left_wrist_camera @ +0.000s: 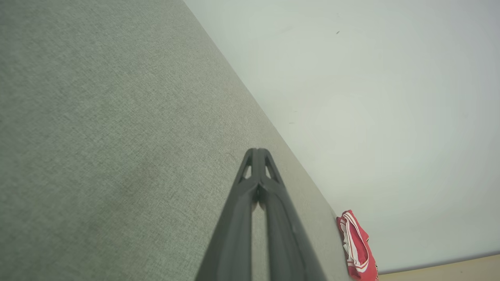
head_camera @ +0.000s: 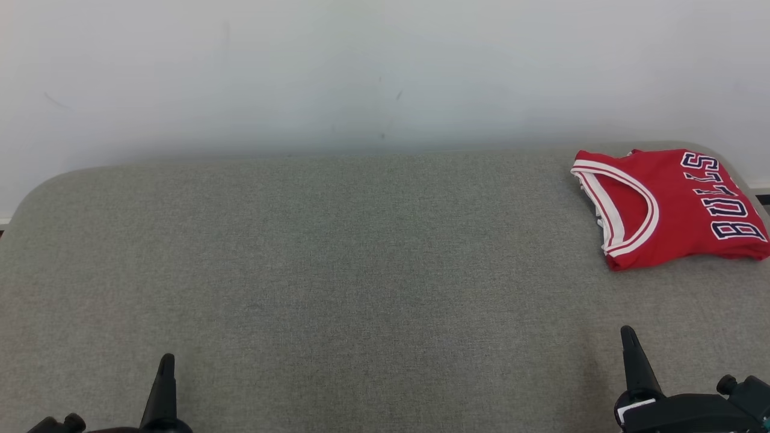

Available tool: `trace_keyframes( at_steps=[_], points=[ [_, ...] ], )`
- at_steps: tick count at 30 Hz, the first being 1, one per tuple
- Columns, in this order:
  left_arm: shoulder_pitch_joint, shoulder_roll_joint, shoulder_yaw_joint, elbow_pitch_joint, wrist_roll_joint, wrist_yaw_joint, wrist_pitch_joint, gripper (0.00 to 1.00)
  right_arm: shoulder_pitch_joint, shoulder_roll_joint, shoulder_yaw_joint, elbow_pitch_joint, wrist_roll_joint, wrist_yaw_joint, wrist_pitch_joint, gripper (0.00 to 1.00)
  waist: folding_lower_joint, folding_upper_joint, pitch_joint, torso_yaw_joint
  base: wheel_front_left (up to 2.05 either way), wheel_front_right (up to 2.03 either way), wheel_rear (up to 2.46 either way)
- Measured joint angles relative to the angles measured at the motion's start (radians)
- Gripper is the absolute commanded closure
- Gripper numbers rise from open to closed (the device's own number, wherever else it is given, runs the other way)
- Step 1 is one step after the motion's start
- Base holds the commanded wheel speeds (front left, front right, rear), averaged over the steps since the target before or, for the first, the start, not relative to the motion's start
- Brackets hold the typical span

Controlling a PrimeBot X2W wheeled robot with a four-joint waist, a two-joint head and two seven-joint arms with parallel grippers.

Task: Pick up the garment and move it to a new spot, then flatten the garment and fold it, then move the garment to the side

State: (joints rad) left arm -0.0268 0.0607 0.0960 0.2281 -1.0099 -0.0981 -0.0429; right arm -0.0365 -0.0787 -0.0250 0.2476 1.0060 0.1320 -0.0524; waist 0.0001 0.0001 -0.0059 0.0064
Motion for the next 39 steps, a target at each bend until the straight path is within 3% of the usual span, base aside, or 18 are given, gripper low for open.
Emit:
trace_keyframes(
  at_steps=[39],
  points=[
    [-0.047,-0.007,0.011,0.010,-0.359,-0.017,0.095,1.00,-0.042,0.012,-0.048,-0.001,0.366,0.000,0.096,1.00,0.0000,0.0000,0.005,-0.003,0.00,0.00,0.00]
  ],
)
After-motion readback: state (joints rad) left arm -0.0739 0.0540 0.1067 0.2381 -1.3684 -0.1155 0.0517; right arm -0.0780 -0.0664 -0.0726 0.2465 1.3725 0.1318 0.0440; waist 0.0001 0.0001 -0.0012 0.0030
